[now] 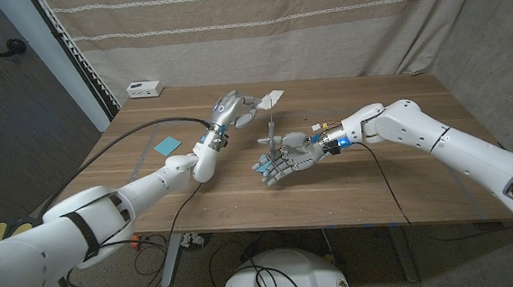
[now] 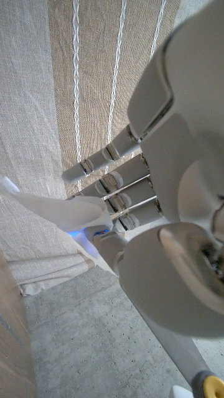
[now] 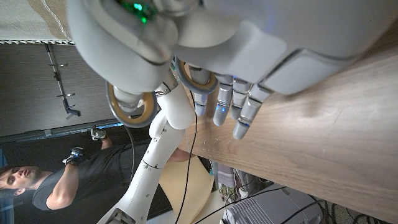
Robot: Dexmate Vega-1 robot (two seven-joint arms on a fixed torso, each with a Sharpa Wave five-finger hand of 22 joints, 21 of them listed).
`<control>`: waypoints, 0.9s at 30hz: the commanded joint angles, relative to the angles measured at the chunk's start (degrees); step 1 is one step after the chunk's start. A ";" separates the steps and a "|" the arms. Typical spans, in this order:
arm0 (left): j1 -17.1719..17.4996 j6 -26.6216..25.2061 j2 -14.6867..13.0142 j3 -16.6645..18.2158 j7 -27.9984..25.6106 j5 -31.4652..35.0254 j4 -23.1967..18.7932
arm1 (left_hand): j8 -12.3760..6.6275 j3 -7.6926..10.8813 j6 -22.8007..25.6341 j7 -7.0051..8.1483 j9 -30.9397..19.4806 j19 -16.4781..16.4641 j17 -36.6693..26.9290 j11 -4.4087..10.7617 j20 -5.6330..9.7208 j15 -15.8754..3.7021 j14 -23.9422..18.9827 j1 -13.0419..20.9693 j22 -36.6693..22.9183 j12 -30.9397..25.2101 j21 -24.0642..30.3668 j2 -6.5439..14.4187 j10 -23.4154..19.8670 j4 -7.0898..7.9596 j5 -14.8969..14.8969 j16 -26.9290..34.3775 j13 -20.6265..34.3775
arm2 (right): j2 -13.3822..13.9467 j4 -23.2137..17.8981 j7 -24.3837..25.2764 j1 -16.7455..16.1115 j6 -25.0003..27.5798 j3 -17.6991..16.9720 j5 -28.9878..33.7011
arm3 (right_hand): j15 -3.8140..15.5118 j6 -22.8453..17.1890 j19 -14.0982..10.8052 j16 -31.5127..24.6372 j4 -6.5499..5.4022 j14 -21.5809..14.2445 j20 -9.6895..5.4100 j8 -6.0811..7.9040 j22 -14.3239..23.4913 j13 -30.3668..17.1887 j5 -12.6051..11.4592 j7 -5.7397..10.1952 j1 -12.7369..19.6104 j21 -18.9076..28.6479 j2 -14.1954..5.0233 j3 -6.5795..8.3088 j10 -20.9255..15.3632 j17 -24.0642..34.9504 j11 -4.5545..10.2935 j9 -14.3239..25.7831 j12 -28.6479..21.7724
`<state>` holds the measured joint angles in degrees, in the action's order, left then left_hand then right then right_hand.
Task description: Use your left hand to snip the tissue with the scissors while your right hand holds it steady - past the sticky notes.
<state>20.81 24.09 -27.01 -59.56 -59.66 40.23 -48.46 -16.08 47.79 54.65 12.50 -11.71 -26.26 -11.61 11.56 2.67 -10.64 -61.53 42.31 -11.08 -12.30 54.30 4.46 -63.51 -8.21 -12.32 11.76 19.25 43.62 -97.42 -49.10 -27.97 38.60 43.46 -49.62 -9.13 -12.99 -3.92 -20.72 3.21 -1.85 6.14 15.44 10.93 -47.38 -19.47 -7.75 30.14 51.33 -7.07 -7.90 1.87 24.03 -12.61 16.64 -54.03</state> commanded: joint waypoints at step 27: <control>-0.20 -0.69 0.28 -0.28 1.25 1.07 -0.89 | 1.39 0.43 1.27 -0.07 -0.34 1.13 -0.21 0.24 6.68 -3.01 -0.74 0.72 -0.01 -0.23 2.16 -0.39 -0.97 0.36 0.06 0.26 0.12 | 0.28 0.24 0.15 2.34 3.27 1.46 0.64 | -0.29 -0.95 -1.64 -0.02 -0.03 -0.91 1.14 -0.49 -0.21 -0.54 0.41 -4.51 -0.79 -0.38 0.12 0.01 -0.55 0.29 0.07 0.28 -0.22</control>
<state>20.39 24.06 -26.45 -59.64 -58.66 40.76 -48.29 -15.02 47.94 55.47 12.26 -11.87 -25.24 -11.60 11.87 2.46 -10.95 -61.84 42.54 -10.92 -12.29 56.16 4.23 -63.81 -8.06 -12.32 11.76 19.29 44.03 -98.11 -47.82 -25.93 42.20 44.65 -49.06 -9.10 -13.42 -5.25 -20.72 3.14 -2.46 6.85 15.03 10.66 -47.64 -19.27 -7.77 29.65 51.02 -7.03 -7.96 1.64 24.03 -12.38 16.63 -54.04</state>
